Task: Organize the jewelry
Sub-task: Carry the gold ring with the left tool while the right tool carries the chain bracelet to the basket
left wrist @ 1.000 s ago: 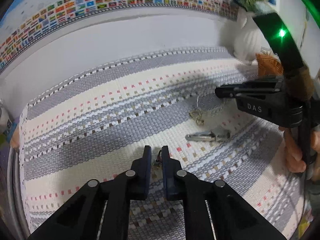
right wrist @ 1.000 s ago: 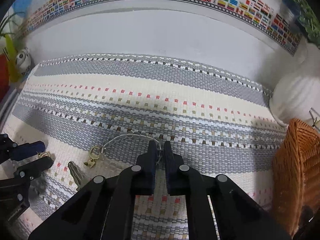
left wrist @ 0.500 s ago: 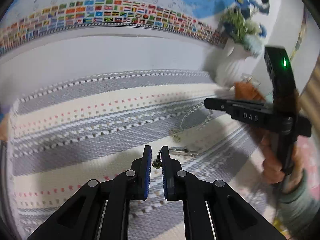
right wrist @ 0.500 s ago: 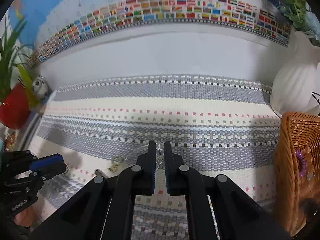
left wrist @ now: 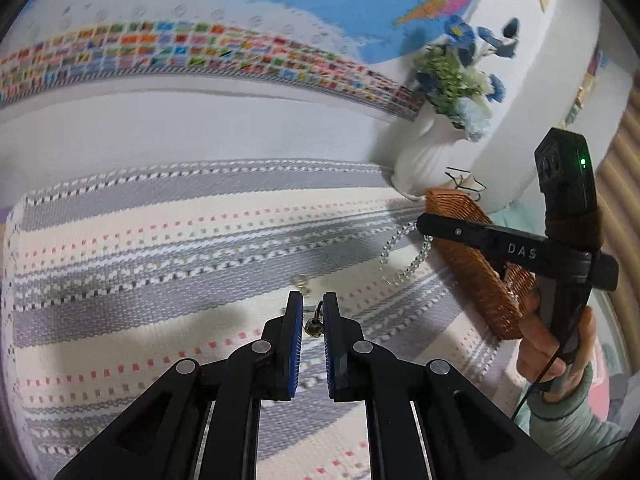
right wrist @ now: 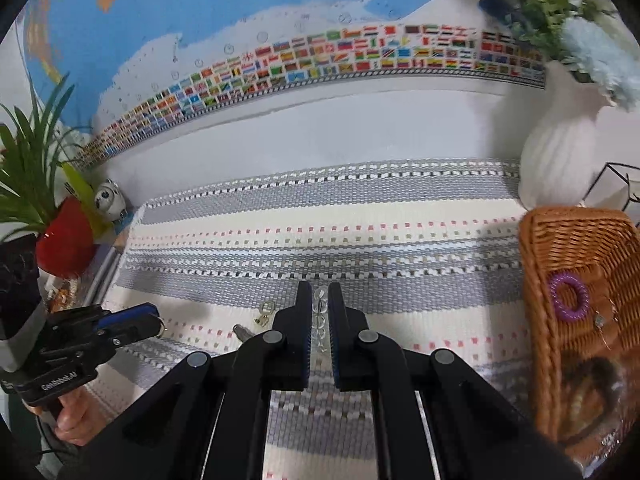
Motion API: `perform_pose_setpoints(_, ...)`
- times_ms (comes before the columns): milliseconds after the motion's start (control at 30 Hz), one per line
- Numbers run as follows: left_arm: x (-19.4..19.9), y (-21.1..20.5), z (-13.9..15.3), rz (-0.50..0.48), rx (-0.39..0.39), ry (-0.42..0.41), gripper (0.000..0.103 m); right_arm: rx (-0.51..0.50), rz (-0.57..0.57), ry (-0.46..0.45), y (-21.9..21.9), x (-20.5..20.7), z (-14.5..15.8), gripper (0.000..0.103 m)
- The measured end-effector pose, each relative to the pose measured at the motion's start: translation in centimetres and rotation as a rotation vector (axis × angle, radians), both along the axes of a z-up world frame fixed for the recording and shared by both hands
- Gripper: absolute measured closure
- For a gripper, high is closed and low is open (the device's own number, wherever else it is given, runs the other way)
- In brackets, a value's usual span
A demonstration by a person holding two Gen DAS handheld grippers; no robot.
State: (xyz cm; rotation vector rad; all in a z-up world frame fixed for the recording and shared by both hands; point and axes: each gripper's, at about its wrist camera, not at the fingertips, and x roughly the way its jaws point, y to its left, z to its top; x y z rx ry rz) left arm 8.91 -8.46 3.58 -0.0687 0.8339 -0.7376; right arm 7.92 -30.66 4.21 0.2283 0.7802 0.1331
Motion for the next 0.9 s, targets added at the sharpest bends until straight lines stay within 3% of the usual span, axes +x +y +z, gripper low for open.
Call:
perform_pose_setpoints(267, -3.6, -5.9, 5.4, -0.071, 0.037, -0.099, 0.094, 0.020, -0.052, -0.075, -4.4, -5.5, 4.3, 0.093)
perform_pose_setpoints(467, -5.4, -14.3, 7.9, -0.169, 0.048, -0.126, 0.094, -0.040, -0.154, -0.133, -10.1, -10.3, 8.2, 0.093)
perform_pose_setpoints(667, -5.5, -23.0, 7.8, -0.249, 0.086, -0.130, 0.094, -0.075, -0.236, -0.110, -16.5, -12.6, 9.2, 0.093)
perform_pose_setpoints(900, -4.3, -31.1, 5.8, -0.298, 0.136, -0.122, 0.094, -0.094, -0.285, -0.081, -22.1, -12.1, 7.9, 0.093)
